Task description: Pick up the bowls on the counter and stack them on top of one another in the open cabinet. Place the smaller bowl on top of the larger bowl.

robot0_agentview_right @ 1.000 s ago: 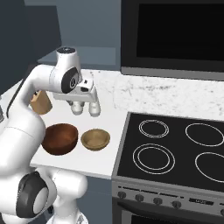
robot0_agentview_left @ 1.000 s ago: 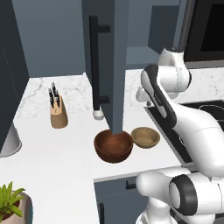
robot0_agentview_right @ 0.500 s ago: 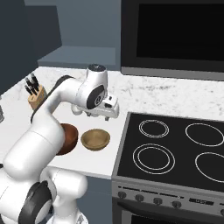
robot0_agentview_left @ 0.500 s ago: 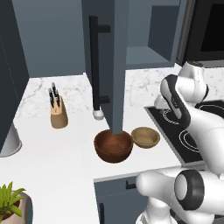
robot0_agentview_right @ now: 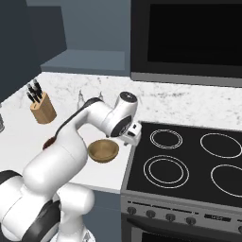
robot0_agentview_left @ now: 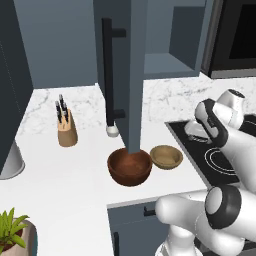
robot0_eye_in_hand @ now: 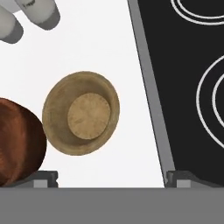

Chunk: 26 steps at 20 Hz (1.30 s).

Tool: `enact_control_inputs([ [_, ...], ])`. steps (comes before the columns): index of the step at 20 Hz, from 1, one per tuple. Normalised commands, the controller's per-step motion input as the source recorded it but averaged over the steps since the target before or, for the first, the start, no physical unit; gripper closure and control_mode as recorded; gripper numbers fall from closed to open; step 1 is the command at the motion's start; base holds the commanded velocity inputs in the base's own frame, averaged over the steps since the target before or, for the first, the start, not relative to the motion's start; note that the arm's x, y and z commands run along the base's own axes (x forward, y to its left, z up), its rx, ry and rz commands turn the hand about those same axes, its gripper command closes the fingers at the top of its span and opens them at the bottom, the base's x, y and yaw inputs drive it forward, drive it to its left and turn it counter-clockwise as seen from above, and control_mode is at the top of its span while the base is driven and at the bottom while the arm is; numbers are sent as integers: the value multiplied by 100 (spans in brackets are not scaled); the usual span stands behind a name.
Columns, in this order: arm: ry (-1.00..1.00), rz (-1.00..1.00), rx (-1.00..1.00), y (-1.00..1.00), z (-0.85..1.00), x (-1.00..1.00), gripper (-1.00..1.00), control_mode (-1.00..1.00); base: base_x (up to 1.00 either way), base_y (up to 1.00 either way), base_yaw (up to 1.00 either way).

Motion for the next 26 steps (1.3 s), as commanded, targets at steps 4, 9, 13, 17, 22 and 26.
enact_control_inputs([
  [4, 0, -4, 5, 27, -46, 8, -100, -100, 0, 0, 0],
  [9, 0, -5, 0, 30, -46, 8, -100, -100, 0, 0, 0],
  [13, 0, -5, 0, 7, -40, 19, -100, -100, 0, 0, 0],
  [17, 1, -12, 0, -3, -25, 28, -100, -100, 0, 0, 0],
  [22, 4, -12, 0, -1, -30, 29, -100, -100, 0, 0, 0],
  [26, 6, -11, 0, -4, -29, 24, -100, -100, 0, 0, 0],
])
